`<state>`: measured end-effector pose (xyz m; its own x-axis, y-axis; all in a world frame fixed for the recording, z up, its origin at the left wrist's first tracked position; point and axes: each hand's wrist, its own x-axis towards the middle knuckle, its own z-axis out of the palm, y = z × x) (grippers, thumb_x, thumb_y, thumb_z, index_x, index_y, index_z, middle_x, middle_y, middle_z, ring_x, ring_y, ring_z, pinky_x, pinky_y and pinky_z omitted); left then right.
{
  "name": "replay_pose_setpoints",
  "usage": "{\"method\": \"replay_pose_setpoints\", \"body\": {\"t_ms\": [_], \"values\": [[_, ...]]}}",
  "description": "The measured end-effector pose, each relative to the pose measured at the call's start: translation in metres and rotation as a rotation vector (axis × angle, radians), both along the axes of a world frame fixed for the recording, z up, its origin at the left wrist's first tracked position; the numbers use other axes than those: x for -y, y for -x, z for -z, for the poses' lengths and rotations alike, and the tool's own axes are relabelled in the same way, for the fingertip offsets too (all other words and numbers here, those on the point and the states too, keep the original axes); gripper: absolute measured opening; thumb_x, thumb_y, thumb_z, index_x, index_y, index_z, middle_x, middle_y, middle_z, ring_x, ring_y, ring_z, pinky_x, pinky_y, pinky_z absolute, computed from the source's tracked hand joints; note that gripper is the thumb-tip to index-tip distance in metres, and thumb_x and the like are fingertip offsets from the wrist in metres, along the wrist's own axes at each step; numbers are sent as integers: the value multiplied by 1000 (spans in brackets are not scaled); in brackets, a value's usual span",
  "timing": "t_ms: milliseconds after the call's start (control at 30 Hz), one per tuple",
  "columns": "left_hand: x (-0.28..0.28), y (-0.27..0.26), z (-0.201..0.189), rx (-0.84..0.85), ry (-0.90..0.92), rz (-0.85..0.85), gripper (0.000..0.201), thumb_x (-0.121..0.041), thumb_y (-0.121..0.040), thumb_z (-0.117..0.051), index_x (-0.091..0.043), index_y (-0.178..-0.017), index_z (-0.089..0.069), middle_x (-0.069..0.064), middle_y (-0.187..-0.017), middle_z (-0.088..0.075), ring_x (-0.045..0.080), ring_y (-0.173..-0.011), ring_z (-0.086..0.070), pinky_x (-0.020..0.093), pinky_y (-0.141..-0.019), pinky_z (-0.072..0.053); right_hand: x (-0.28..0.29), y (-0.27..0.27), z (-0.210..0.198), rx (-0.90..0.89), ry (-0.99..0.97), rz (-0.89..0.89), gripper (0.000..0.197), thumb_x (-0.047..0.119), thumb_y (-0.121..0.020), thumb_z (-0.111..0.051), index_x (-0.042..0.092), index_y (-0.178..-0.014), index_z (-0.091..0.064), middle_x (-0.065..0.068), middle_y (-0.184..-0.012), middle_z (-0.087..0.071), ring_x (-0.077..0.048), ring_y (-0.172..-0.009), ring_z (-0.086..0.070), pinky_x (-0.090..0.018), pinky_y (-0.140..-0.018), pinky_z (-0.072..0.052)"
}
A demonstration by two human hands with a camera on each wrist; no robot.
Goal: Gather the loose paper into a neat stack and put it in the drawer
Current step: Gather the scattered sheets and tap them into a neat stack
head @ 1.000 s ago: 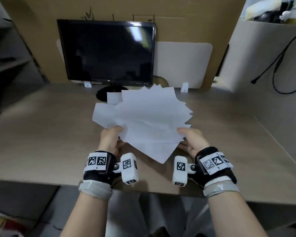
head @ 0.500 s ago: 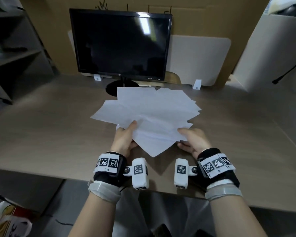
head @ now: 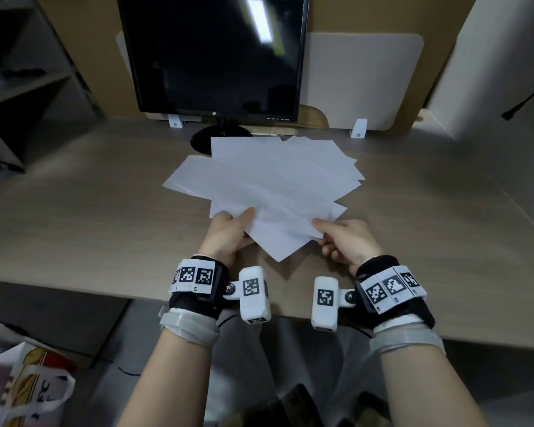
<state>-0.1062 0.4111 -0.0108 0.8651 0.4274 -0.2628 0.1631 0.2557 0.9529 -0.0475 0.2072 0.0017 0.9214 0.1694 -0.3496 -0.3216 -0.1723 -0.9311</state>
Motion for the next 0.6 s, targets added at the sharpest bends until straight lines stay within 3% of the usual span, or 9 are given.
{"method": "replay_pose_setpoints", "body": {"t_ms": [100, 167, 233, 333, 500, 600], "values": [[-3, 2, -1, -37, 73, -110, 36, -16, -92, -65, 6, -121, -60, 28, -119, -70, 43, -104, -72, 60, -93, -56, 2, 1, -1, -18, -45, 34, 23, 23, -91, -70, 1, -87, -66, -9, -69, -66, -11, -38, -54, -17, -34, -37], [-3, 3, -4, -47, 87, -110, 36, -16, -92, -65, 4, -122, -60, 28, -117, -71, 44, -101, -72, 64, -91, -55, 2, 1, -2, -21, -43, 21, 24, 25, -90, -70, 0, -92, -69, -8, -74, -71, -12, -41, -55, -18, -36, -37], [-3, 4, -5, -51, 109, -94, 32, -16, -96, -63, 2, -122, -61, 23, -112, -74, 40, -97, -74, 56, -88, -60, 1, 0, -2, -23, -20, 21, 26, 24, -90, -70, 0, -98, -69, -6, -74, -72, -10, -41, -50, -17, -36, -34], [-4, 5, -8, -11, 145, -63, 26, -9, -100, -57, 2, -123, -63, 19, -115, -74, 34, -104, -73, 41, -84, -61, 0, -2, -2, -39, -5, 24, 33, 25, -87, -71, -3, -103, -68, -6, -74, -73, -10, -38, -42, -15, -34, -31], [-3, 5, -9, 40, 104, -16, 23, -19, -103, -59, -7, -122, -62, 7, -108, -77, 24, -98, -75, 36, -81, -62, -5, -1, -3, -3, -31, 46, 26, 21, -88, -70, -2, -101, -72, 3, -67, -71, -8, -38, -36, -14, -34, -19], [-1, 5, -10, 18, 82, -23, 17, -23, -106, -53, -9, -108, -62, 7, -104, -76, 23, -94, -75, 37, -81, -61, -8, 1, -3, 15, -102, 152, 19, 18, -91, -67, 1, -99, -70, 1, -68, -74, -9, -35, -35, -14, -31, -18]]}}
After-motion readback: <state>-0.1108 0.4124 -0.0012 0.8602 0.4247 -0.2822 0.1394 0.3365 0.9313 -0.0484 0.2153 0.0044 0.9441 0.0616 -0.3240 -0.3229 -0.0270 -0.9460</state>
